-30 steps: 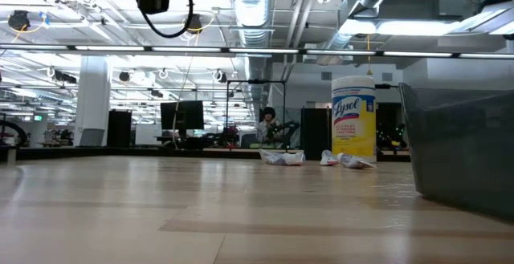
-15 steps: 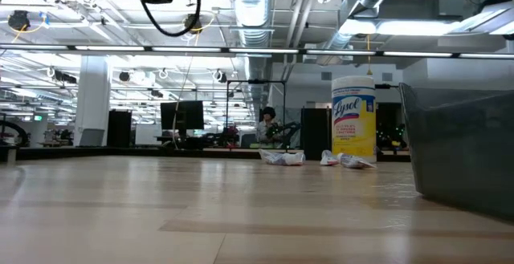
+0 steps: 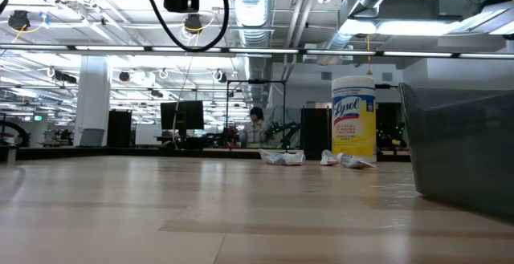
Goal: Pick & Place Travel size toiletries
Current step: Put the toothpaste into the black bin
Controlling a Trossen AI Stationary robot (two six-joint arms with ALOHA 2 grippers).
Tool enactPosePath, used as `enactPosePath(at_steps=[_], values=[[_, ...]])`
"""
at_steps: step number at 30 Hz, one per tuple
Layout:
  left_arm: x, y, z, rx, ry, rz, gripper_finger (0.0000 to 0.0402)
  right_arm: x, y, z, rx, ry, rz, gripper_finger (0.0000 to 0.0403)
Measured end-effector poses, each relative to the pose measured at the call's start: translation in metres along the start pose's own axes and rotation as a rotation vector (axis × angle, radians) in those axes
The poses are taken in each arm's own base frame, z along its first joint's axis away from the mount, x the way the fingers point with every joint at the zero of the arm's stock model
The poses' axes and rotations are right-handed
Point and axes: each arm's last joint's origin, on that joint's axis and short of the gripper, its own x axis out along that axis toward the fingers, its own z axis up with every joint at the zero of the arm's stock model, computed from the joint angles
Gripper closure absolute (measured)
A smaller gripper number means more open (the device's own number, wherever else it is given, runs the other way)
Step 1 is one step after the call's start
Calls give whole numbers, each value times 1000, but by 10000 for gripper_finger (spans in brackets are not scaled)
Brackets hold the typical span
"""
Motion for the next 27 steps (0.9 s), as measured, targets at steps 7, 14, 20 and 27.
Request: enactPosePath(at_steps=[7, 14, 20, 27], values=[[-1, -11, -2, -29, 90, -147, 345, 36, 26, 6, -316, -130, 161, 138], [-3, -20, -1, -68, 198, -295, 345, 50, 45, 5, -587, -251, 255, 137], [-4, -22, -1, -95, 240, -331, 345, 69, 46, -3, -630, -179, 336, 137], [-4, -22, -2, -126, 284, -345, 345, 87, 46, -13, -640, -110, 375, 137]])
